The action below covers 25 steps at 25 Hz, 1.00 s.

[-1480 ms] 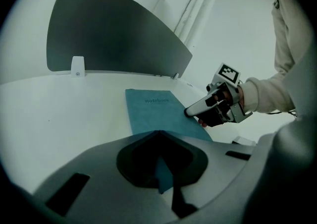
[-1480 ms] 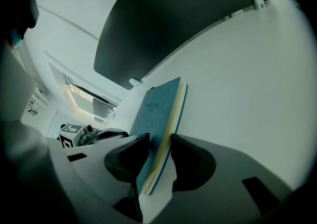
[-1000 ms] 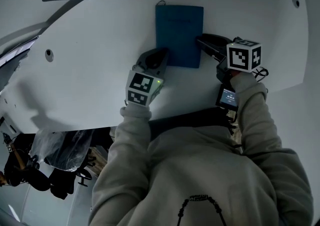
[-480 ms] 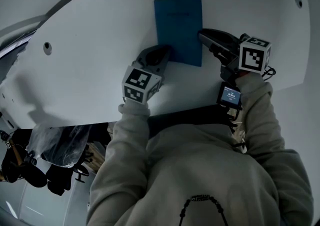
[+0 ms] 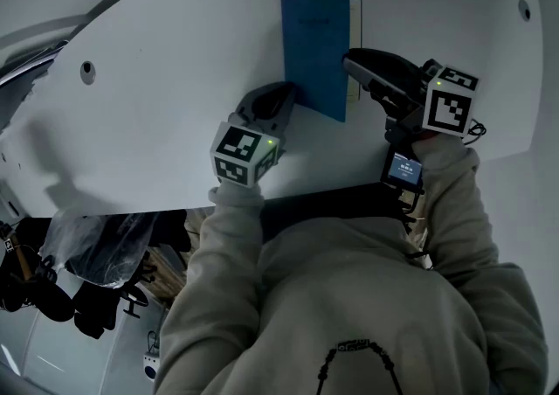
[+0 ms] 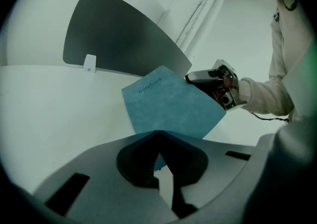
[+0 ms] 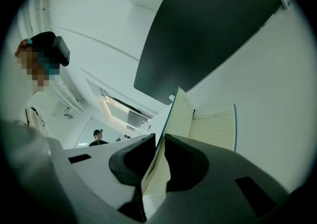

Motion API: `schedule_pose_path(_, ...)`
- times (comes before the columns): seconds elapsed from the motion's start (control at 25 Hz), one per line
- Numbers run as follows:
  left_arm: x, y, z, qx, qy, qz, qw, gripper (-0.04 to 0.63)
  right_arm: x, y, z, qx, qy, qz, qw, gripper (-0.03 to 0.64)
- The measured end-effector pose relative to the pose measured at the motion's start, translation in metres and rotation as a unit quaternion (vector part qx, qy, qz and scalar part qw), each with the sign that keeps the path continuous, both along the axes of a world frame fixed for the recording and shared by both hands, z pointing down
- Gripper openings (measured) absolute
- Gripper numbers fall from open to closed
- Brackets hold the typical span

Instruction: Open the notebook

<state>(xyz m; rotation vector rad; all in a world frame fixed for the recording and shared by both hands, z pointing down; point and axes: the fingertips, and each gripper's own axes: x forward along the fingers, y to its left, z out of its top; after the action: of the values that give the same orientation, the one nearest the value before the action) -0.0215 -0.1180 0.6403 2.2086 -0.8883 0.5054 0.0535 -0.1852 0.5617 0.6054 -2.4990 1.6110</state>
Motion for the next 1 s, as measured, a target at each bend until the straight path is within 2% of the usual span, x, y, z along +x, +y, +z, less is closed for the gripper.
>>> schedule_pose_path(0.16,-0.032,0.018,-0.017,-0.009,0.036,-0.050,0.9980,-0.002,-0.016,0.002,-0.013,0.032,-0.004,0.000,0.999,0.072)
schedule_pose_path(0.32,-0.072,0.035,-0.033,-0.001,0.035,-0.100,0.9944,-0.002,-0.042,0.002,-0.027,0.049,-0.024,-0.015,0.998,0.074)
schedule_pose_path(0.64,-0.120,0.055,-0.047,0.017,0.034,-0.152,0.9876,-0.002,-0.100,0.001,-0.039,0.061,-0.046,-0.044,0.996,0.074)
schedule_pose_path(0.84,-0.140,0.074,-0.047,0.021,0.036,-0.178,0.9831,-0.002,-0.126,0.008,-0.025,0.082,-0.006,-0.074,0.994,0.074)
schedule_pose_path(1.0,-0.155,0.092,-0.044,0.016,0.032,-0.191,0.9809,-0.002,-0.141,0.007,-0.016,0.082,-0.012,-0.073,0.994,0.074)
